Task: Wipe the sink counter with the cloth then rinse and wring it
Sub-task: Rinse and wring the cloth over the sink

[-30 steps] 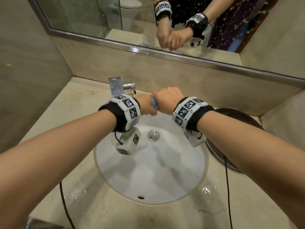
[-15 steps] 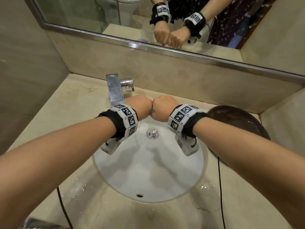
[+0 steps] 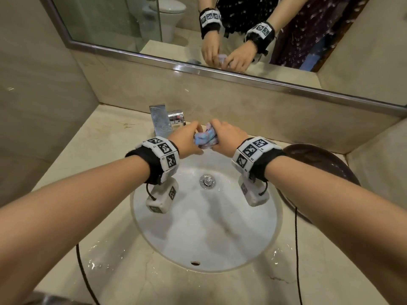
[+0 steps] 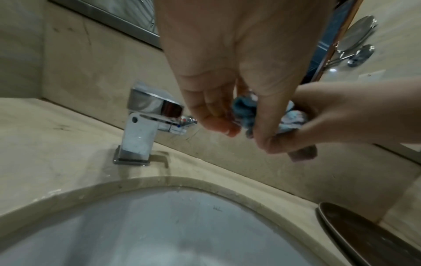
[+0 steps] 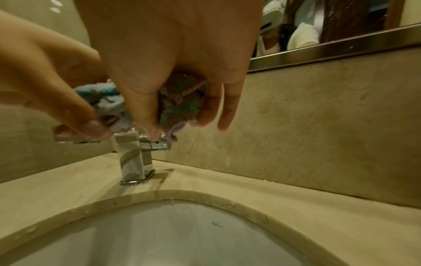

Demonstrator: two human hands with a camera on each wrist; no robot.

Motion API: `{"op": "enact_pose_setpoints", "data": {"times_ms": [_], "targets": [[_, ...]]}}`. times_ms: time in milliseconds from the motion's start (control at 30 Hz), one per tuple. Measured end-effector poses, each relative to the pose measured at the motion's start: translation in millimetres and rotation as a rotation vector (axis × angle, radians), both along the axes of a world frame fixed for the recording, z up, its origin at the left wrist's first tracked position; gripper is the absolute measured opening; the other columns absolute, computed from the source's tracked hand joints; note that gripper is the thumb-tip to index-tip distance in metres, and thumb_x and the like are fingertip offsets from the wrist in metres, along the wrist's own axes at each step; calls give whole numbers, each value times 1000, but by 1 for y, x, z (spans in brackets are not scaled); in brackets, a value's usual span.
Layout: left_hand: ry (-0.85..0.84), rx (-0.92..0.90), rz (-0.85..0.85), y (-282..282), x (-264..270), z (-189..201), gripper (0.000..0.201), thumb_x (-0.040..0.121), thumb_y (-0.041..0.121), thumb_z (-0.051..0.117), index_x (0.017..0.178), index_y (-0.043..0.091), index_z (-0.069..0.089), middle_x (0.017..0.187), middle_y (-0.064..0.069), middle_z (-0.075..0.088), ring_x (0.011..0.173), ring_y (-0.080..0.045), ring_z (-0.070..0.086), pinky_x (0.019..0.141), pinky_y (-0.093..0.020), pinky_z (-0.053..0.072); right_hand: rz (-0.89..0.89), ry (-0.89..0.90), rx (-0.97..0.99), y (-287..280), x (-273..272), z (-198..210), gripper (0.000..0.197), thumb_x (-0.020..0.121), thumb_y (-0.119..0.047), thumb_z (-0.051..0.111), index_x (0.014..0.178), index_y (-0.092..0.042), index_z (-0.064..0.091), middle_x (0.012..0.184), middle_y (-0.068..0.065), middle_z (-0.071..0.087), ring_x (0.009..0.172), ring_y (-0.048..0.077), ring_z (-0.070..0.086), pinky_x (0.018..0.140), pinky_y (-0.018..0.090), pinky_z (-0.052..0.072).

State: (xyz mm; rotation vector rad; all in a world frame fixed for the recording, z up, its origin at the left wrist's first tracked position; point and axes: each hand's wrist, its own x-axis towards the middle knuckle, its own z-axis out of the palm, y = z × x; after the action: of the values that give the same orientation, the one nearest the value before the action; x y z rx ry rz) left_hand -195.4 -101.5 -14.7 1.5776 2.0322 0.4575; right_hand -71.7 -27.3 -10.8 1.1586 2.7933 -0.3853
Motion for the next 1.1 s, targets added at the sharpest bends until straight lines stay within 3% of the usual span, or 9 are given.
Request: {"op": "enact_pose_setpoints", "data": {"times_ms": [233,333,433,567,700,800,900,967,1100], "targets": [[-56,85,-12,-9,-25,4,29,86,27,64,96,0,65,84,-8,59,79,-20,53,57,-17,34,-71,13,33,-3,0,17,45,85,-34,64,127,-24,51,124,7,53,111,26,56,90,36,43],[-140,174,36,-13,-30,5,24,88,24,62,90,1,66,77,-6,59,73,-18,55,59,-23,40,-99,83,-139,-12,-6,21,33,86,-22,65,118,-14,63,112,9,67,104,25,62,81,25,43],[-297,205,87,-24,-31,11,20,87,23,63,81,4,64,65,0,57,48,4,55,47,-6,40,-184,202,-210,-23,-12,25,25,85,-17,65,108,-6,67,104,12,69,93,25,62,74,23,41],[-324,184,161,-41,-34,19,31,85,30,65,62,10,58,51,5,56,40,4,51,44,-6,39,-239,317,-247,-28,-16,31,12,86,-13,60,87,-4,68,85,12,64,82,23,58,71,28,44],[-184,92,261,-71,-45,20,24,86,30,64,73,10,61,62,4,58,56,-8,53,52,-18,40,-388,704,-453,-35,-25,35,31,86,-2,51,59,-16,44,73,15,55,74,27,56,70,42,49],[-146,61,383,-100,-49,18,16,82,27,68,85,12,61,77,-2,60,73,-18,56,55,-22,40,-375,852,-672,-53,-38,42,30,90,-1,45,66,-17,42,75,13,51,64,22,50,57,32,45],[-144,81,476,-129,-48,24,50,81,25,70,125,11,50,108,-9,59,95,-23,57,77,-28,45,-237,855,-762,-76,-53,49,30,93,-2,42,68,-19,43,72,5,49,63,17,48,60,30,44],[-191,168,509,-145,-47,31,54,82,20,69,130,11,47,122,-11,57,111,-24,56,95,-34,45,-146,828,-741,-91,-63,53,28,93,-4,45,69,-20,45,76,5,50,70,20,51,68,34,46],[-506,270,565,-177,-40,52,33,90,7,56,122,13,52,95,-2,63,83,-13,59,82,-29,45,-36,771,-730,-117,-79,66,27,93,-8,47,69,-21,47,77,2,52,87,21,51,82,39,46]]}}
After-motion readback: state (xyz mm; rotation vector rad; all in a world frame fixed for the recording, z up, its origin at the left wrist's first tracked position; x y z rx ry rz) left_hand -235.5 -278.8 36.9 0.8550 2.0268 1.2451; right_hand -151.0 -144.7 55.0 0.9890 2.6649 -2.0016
